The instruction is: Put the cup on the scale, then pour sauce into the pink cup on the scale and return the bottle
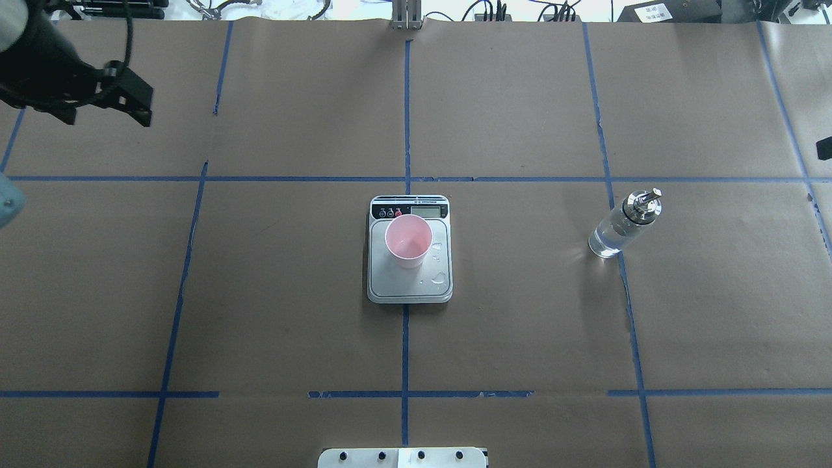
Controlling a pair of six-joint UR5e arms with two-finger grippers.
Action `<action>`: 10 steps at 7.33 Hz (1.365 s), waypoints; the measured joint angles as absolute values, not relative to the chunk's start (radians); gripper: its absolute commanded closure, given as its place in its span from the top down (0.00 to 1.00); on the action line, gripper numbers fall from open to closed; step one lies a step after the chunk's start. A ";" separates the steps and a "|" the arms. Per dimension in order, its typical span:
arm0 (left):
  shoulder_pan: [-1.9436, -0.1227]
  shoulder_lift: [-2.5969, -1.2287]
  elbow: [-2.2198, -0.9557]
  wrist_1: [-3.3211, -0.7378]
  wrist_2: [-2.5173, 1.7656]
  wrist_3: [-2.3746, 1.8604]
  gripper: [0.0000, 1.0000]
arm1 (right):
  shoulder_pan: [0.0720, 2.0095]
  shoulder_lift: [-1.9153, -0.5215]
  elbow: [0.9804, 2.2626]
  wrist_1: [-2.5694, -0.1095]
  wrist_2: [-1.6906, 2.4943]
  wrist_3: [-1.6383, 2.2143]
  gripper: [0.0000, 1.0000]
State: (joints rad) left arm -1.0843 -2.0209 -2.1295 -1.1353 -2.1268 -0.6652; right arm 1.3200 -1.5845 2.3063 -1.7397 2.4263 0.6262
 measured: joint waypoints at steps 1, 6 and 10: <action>-1.137 -1.984 -2.127 -1.135 -2.127 -0.556 1.00 | 1.228 -1.587 2.357 -1.736 2.321 0.676 1.00; -1.382 -1.915 -1.977 -1.156 -2.131 -0.013 1.00 | 0.768 -1.584 2.526 -1.679 1.820 1.021 1.00; -1.455 -1.905 -1.836 -1.271 -2.134 0.142 1.00 | 0.522 -1.906 2.465 -1.158 1.479 1.122 1.00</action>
State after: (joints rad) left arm -1.4546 -1.9054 -1.8361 -1.2714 -2.1335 0.1418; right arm 0.5222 -1.9061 2.4649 -1.1581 1.4791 1.1216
